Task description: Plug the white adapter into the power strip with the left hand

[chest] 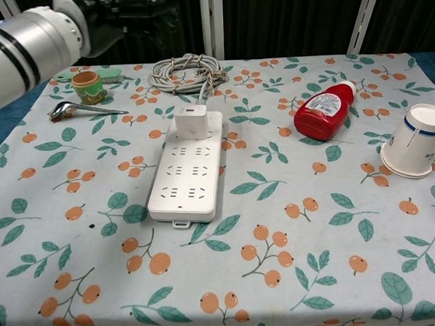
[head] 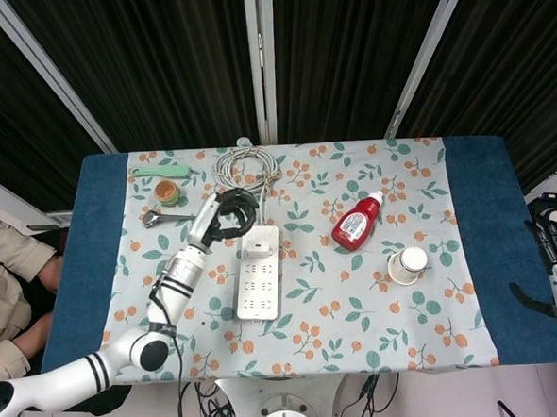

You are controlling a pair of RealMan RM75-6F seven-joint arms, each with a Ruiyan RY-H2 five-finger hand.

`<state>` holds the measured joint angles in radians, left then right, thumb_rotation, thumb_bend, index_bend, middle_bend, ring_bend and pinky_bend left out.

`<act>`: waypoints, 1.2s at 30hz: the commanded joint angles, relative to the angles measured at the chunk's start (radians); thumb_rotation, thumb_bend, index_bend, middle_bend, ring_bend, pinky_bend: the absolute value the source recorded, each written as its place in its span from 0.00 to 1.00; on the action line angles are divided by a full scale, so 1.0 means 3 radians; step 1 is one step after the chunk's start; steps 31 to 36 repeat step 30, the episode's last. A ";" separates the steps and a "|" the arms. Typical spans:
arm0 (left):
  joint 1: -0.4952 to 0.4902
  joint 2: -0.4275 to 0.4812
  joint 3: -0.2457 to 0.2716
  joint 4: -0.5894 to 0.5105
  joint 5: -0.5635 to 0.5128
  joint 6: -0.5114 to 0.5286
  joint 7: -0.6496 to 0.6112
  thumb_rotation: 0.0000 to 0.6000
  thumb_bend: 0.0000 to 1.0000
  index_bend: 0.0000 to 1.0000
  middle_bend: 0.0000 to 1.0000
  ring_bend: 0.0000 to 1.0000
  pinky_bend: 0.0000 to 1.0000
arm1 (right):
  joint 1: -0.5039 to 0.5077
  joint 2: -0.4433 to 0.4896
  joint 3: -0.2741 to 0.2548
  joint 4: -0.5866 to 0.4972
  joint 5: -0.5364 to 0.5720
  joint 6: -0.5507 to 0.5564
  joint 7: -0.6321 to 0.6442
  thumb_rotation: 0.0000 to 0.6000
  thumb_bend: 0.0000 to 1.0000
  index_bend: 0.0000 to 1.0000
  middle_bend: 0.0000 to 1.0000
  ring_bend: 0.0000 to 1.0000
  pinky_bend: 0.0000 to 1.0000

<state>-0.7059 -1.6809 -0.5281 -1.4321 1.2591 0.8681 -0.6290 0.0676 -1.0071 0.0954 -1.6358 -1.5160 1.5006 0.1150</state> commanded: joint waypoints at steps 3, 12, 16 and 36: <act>0.0477 0.0514 0.0515 0.0233 0.0556 0.0998 0.1627 1.00 0.26 0.33 0.39 0.27 0.23 | 0.0065 -0.0024 -0.0004 0.0074 -0.0017 -0.0083 0.0075 1.00 0.16 0.00 0.00 0.00 0.00; 0.1132 0.1134 0.0987 -0.0209 0.0410 0.1511 0.2920 1.00 0.03 0.22 0.18 0.05 0.00 | 0.0134 -0.0117 0.0005 0.0277 -0.0049 -0.0116 0.0234 1.00 0.16 0.00 0.00 0.00 0.00; 0.1356 0.1313 0.1185 -0.0334 0.0479 0.1721 0.3063 1.00 0.03 0.21 0.17 0.03 0.00 | 0.0155 -0.0155 0.0003 0.0355 -0.0067 -0.0118 0.0262 1.00 0.16 0.00 0.00 0.00 0.00; 0.1968 0.1583 0.1598 -0.0742 0.0745 0.2347 0.2760 1.00 0.03 0.21 0.16 0.03 0.00 | 0.0153 -0.0225 -0.0099 0.0254 -0.0169 -0.0100 0.0078 1.00 0.17 0.00 0.00 0.00 0.00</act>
